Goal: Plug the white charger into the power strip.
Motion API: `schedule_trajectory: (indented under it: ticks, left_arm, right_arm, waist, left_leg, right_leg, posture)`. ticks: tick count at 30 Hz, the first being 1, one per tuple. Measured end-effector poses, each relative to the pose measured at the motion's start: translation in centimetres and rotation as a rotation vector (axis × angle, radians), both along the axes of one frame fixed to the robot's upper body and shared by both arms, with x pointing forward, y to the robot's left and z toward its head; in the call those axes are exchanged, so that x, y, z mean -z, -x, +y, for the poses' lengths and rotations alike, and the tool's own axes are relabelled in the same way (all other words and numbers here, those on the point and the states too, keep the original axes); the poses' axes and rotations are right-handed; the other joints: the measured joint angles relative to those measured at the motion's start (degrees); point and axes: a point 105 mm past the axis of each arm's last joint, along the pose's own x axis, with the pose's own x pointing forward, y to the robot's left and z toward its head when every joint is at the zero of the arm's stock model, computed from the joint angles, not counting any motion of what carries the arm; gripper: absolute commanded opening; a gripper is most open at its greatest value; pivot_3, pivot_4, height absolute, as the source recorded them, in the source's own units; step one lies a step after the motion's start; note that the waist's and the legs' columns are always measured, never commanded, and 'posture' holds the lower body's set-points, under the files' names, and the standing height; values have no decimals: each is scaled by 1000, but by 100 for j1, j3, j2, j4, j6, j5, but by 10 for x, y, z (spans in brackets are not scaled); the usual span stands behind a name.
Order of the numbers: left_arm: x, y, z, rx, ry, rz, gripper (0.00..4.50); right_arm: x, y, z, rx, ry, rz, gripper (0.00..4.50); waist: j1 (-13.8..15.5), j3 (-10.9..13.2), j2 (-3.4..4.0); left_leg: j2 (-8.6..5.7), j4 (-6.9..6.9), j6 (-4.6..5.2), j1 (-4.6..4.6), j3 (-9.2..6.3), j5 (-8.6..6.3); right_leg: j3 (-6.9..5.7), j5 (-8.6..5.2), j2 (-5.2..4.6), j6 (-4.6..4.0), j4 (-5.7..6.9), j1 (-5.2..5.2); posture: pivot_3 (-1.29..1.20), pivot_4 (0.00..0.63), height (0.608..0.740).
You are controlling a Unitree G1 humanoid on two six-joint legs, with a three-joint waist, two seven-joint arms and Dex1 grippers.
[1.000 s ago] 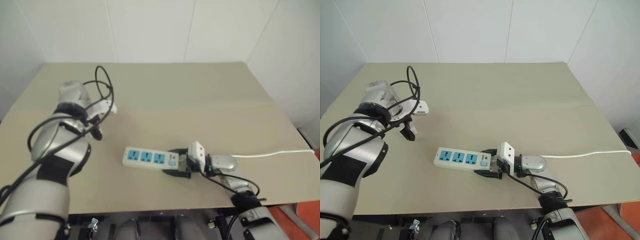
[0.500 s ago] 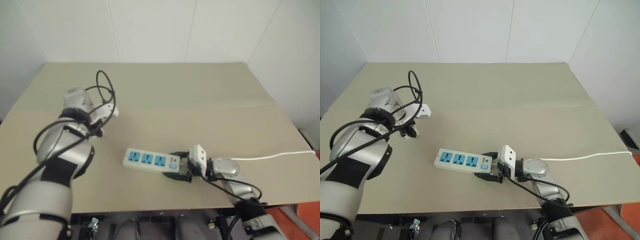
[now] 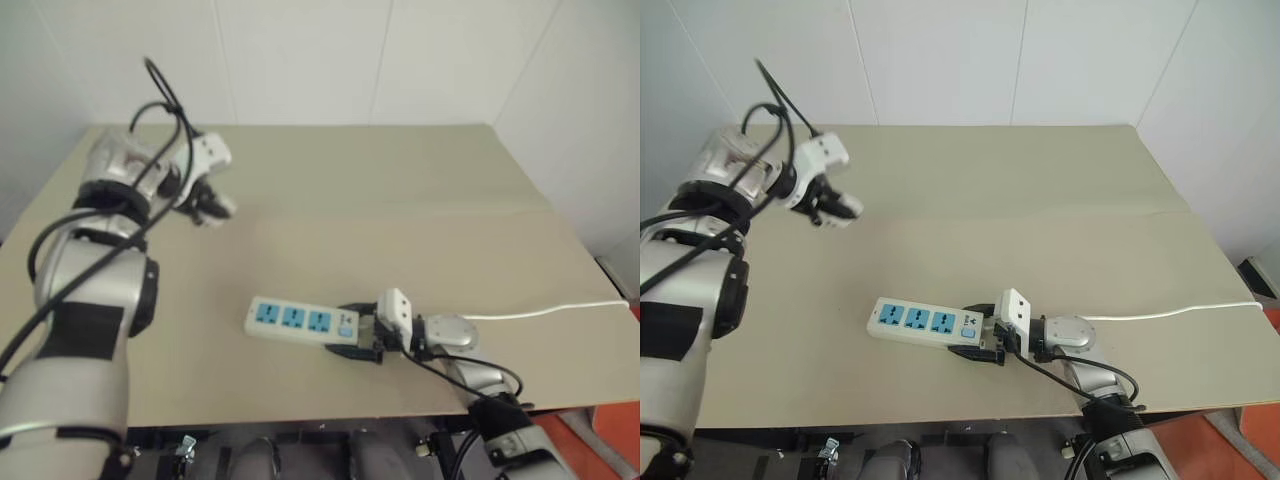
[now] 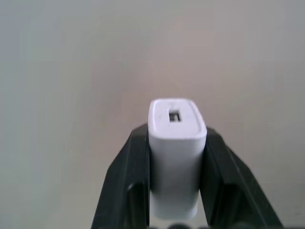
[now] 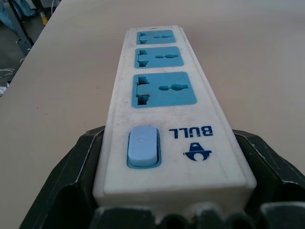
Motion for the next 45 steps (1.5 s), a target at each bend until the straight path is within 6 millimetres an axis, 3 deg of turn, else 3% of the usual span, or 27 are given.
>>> schedule_trajectory:
  ticks: [3,5,10,17,23,26,31,34,45]
  left_arm:
    - [-32,-1,-13,85,231,-225,995]
    - [-39,5,-16,125,346,-298,995]
    - [-32,38,-30,247,600,-203,995]
    - [-18,94,-71,371,839,-254,995]
    - [-29,127,-78,447,899,-298,995]
    - [-14,139,-79,478,878,-238,995]
    - [36,161,-92,586,813,-29,995]
    - [46,169,-99,666,790,10,995]
    - [84,165,-107,703,715,87,995]
  right_arm:
    - [0,-1,2,-21,6,2,3433]
    - [0,-2,2,-31,8,3,3433]
    - [0,-4,2,-60,16,7,3433]
    - [1,-13,-1,-130,51,23,3433]
    - [3,-17,0,-153,54,22,3433]
    - [4,-17,0,-157,53,23,3433]
    - [4,-17,-1,-161,54,18,3433]
    - [4,-17,-1,-161,55,18,3433]
    - [4,-17,-1,-161,54,14,3433]
  waist:
    - [-24,-1,2]
    - [-23,-2,3]
    - [-21,-2,4]
    - [5,-5,7]
    - [-10,-14,11]
    - [-11,-22,15]
    - [0,-23,17]
    - [2,-24,19]
    - [0,-25,19]
  left_leg:
    - [4,-1,0,11,7,0]
    - [6,1,0,12,8,0]
    - [5,13,-1,10,3,0]
    - [8,33,-1,24,-4,0]
    - [5,38,-2,55,1,0]
    - [5,38,-2,60,3,0]
    - [5,38,-2,60,5,0]
    - [5,38,-2,62,7,0]
    - [5,34,-2,60,7,0]
  right_leg:
    - [3,1,-2,-1,7,0]
    - [4,1,-2,-1,14,-1]
    - [6,2,-2,-2,22,0]
    - [8,3,-6,-4,19,25]
    - [11,7,-5,-7,21,52]
    - [12,7,-5,-8,21,57]
    - [11,7,-2,-9,17,60]
    - [12,8,-2,-9,16,61]
    - [12,8,0,-10,8,61]
  posture:
    - [0,150,740]
    - [0,150,740]
    - [0,150,740]
    - [0,150,740]
    - [0,150,740]
    - [0,150,740]
    - [0,150,740]
    - [0,150,740]
    - [0,150,740]
